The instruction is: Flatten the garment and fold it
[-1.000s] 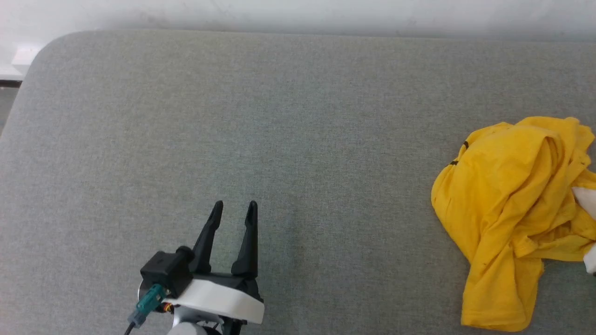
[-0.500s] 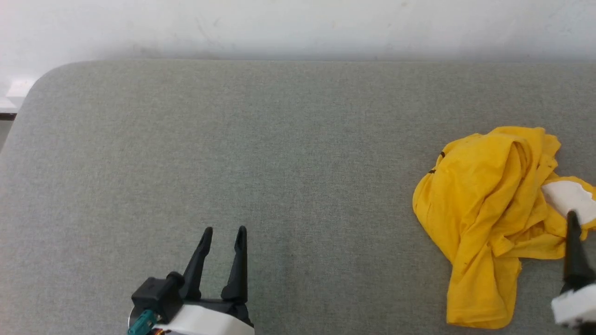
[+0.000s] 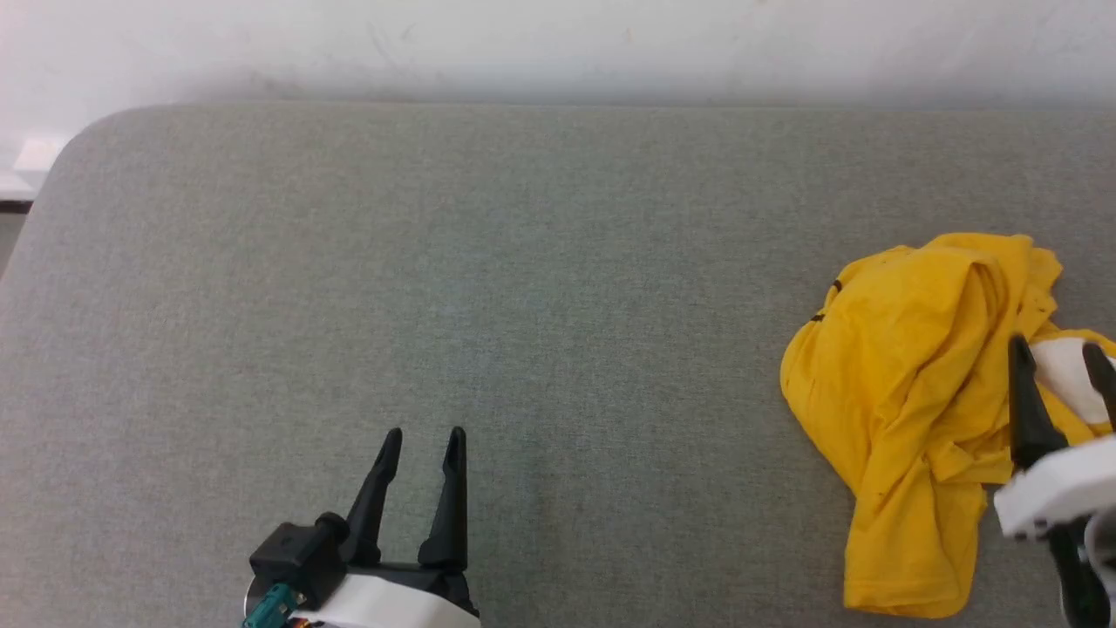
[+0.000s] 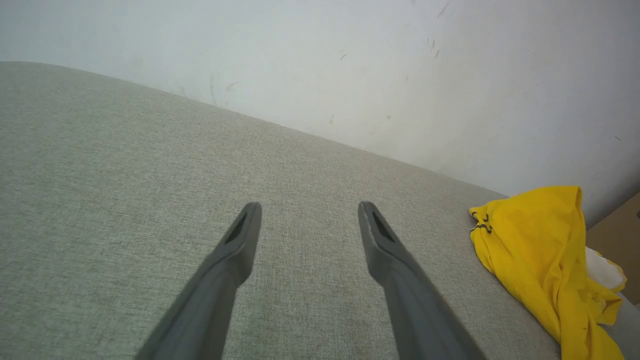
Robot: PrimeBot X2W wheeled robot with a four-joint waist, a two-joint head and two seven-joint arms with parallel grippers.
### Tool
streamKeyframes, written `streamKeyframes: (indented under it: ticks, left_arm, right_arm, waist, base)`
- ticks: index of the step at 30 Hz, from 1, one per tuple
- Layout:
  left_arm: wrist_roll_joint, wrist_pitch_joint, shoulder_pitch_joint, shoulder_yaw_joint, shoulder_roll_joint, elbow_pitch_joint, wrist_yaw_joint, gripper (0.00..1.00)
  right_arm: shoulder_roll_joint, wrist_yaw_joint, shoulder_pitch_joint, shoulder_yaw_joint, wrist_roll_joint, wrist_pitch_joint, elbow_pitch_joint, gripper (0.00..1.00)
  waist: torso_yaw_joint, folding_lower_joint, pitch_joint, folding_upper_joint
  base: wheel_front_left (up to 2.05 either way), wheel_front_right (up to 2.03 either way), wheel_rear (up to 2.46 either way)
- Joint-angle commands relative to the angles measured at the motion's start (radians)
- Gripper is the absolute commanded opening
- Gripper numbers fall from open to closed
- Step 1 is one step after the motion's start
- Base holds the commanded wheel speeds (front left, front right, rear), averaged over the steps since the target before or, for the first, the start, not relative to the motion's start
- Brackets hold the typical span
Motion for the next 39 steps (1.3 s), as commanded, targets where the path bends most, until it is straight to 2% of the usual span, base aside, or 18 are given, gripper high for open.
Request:
streamKeyframes:
  ticks: [1,6,15,16,17,18,19,20,25,30,33,39]
  left_arm:
    - [0.000,-0.005,-0.017,-0.005,-0.002,0.001,-0.005,1.00]
    - [-0.007,-0.005,-0.033,-0.016,-0.003,0.011,-0.008,1.00]
    - [-0.011,-0.005,-0.040,-0.022,-0.004,0.020,-0.007,1.00]
    - [-0.011,-0.005,-0.040,-0.023,-0.004,0.021,-0.008,1.00]
    - [-0.010,-0.005,-0.041,-0.024,-0.005,0.021,-0.009,1.00]
    - [-0.010,-0.005,-0.042,-0.025,-0.005,0.022,-0.009,1.00]
    - [-0.010,-0.005,-0.042,-0.025,-0.005,0.022,-0.009,1.00]
    - [-0.010,-0.005,-0.043,-0.026,-0.005,0.023,-0.009,1.00]
    - [-0.014,-0.005,-0.052,-0.038,-0.005,0.030,-0.009,1.00]
    - [-0.023,-0.005,-0.048,-0.041,-0.005,0.039,-0.006,1.00]
    - [-0.033,-0.005,-0.047,-0.045,-0.005,0.039,-0.004,1.00]
    - [-0.053,-0.005,-0.045,-0.059,-0.005,0.039,0.001,1.00]
  right_arm:
    - [0.003,-0.001,-0.044,-0.003,-0.018,0.026,0.006,1.00]
    - [-0.018,-0.001,-0.161,-0.038,-0.109,0.144,0.079,1.00]
    - [-0.082,-0.001,-0.268,-0.059,-0.147,0.201,0.296,1.00]
    - [-0.084,-0.001,-0.274,-0.059,-0.146,0.208,0.326,0.90]
    - [-0.084,-0.001,-0.281,-0.062,-0.146,0.216,0.354,0.39]
    - [-0.081,-0.001,-0.287,-0.065,-0.149,0.222,0.377,0.14]
    - [-0.081,-0.001,-0.287,-0.065,-0.149,0.222,0.377,0.14]
    - [-0.079,-0.001,-0.292,-0.070,-0.153,0.219,0.393,0.00]
    - [-0.096,-0.001,-0.344,-0.065,-0.163,0.166,0.419,0.00]
    - [-0.155,-0.001,-0.434,0.054,-0.155,0.164,0.350,0.00]
    - [-0.182,-0.001,-0.490,0.188,-0.138,0.187,0.297,0.00]
    - [-0.187,-0.001,-0.495,0.574,-0.014,0.279,0.239,0.00]
  waist:
    - [0.015,0.0000,0.012,-0.0001]
    - [0.048,0.0000,0.030,-0.0001]
    - [0.102,0.0000,0.042,-0.0001]
    - [0.105,0.0000,0.043,-0.0001]
    - [0.108,0.0000,0.045,-0.0001]
    - [0.110,0.0000,0.045,-0.0001]
    - [0.110,0.0000,0.045,-0.0001]
    - [0.113,0.0000,0.047,-0.0001]
    - [0.124,0.0000,0.041,-0.0001]
    - [0.128,0.0000,0.019,-0.0001]
    - [0.133,0.0000,0.012,-0.0001]
    - [0.152,0.0000,0.015,-0.0001]
  base:
    - [0.00,0.00,0.00]
    - [0.00,0.00,0.00]
    - [0.00,0.00,0.00]
    - [0.00,0.00,0.00]
    - [0.00,0.00,0.00]
    - [0.00,0.00,0.00]
    - [0.00,0.00,0.00]
    - [0.00,0.00,0.00]
    - [0.00,0.00,0.00]
    - [0.00,0.00,0.00]
    - [0.00,0.00,0.00]
    - [0.00,0.00,0.00]
